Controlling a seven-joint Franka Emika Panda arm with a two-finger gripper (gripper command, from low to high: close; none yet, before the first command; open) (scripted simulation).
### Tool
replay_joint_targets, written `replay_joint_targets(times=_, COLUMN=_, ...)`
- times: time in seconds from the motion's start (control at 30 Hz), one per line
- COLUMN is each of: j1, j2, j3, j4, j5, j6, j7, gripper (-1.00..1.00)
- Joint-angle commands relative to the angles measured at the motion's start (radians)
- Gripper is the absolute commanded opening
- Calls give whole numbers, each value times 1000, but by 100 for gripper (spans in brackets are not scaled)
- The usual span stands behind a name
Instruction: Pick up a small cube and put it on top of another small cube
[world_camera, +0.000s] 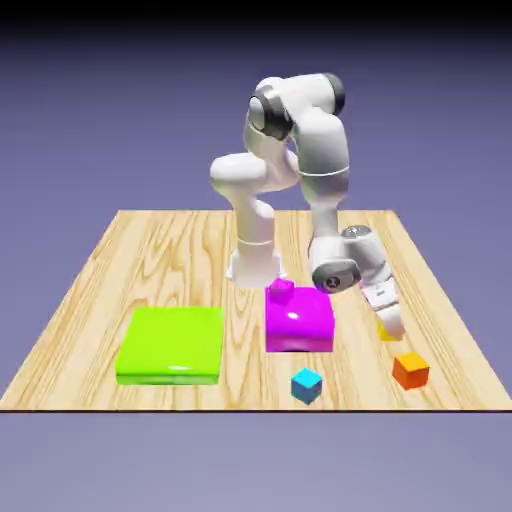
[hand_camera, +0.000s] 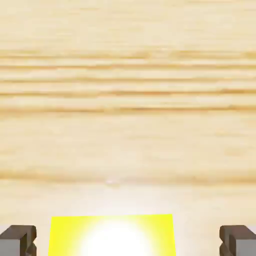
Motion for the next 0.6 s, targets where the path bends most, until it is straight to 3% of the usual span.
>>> replay_joint_targets(times=0.0, j1=29, j2=6, j3=-34, j4=10, j5=-44, j6=10, j7=41, gripper=0)
replay_joint_targets(times=0.03, j1=32, j2=7, j3=-37, j4=11, j5=-47, j6=10, j7=45, gripper=0)
replay_joint_targets(times=0.07, j1=32, j2=7, j3=-37, j4=11, j5=-47, j6=10, j7=45, gripper=-100)
replay_joint_targets(times=0.57, j1=-376, j2=-78, j3=442, j4=-132, j5=561, j6=-123, j7=-531, gripper=-100)
